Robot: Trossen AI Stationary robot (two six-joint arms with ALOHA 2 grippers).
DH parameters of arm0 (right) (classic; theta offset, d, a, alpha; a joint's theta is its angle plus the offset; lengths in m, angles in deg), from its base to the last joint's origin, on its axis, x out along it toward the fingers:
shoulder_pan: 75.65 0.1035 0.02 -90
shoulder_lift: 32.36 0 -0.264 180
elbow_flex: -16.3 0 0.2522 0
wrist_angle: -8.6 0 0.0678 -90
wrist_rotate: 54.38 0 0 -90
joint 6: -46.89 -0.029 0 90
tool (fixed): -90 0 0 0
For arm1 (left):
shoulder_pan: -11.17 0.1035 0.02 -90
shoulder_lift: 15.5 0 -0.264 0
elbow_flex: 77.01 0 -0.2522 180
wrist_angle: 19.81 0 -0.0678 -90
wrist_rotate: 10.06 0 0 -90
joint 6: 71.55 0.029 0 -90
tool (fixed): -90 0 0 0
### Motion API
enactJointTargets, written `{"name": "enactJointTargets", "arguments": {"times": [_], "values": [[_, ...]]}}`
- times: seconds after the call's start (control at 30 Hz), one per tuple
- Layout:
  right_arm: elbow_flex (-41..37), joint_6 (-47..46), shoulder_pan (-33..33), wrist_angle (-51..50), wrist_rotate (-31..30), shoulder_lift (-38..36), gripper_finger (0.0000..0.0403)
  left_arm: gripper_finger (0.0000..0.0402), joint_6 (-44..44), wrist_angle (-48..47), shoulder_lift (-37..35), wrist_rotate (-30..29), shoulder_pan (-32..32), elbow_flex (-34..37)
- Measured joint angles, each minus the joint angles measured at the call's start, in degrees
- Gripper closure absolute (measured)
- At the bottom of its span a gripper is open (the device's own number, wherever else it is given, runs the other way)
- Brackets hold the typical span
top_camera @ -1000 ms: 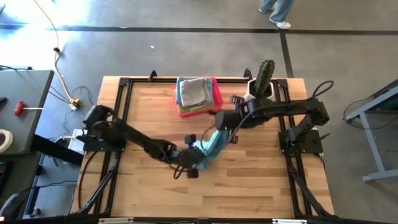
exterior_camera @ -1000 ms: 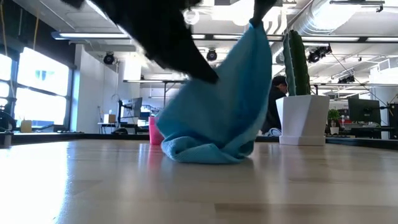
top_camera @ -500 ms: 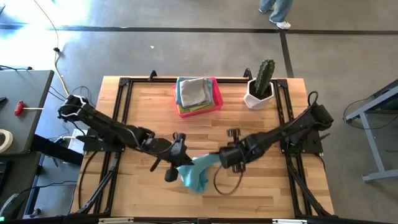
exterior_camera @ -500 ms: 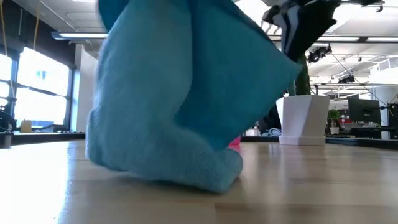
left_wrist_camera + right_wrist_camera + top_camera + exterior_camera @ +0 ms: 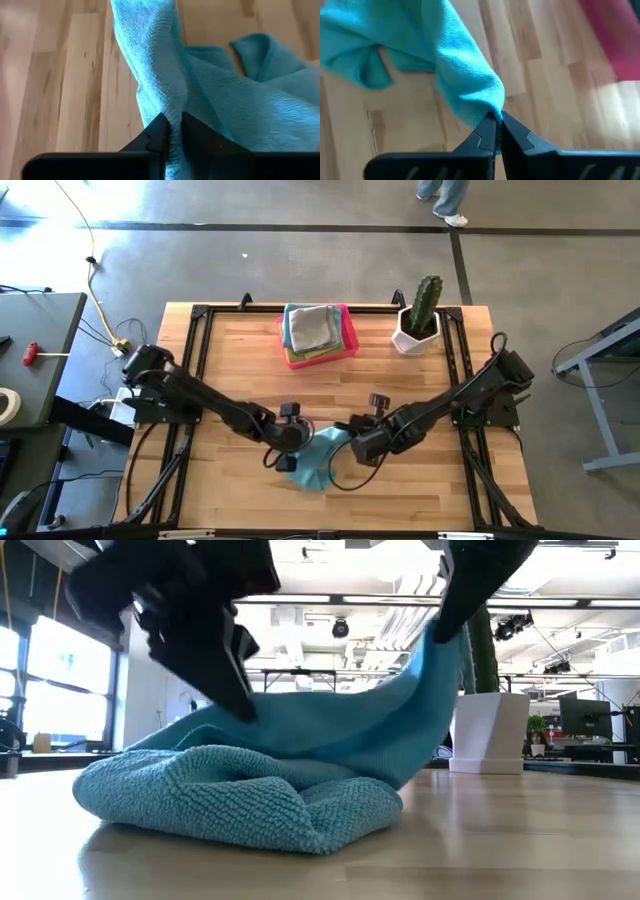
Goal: Fold microfiber towels
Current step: Fold the blue microfiber cloth
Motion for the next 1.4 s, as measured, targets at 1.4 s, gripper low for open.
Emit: {"name": "enactJointTargets", "arguments": {"times": [1.4], "values": [[-5.6, 2.6, -5.3, 0.9, 0.4, 4.3, 0.0402, 0.0248, -27.3, -15.3, 9.3, -19.1, -10.9, -7.1]]}}
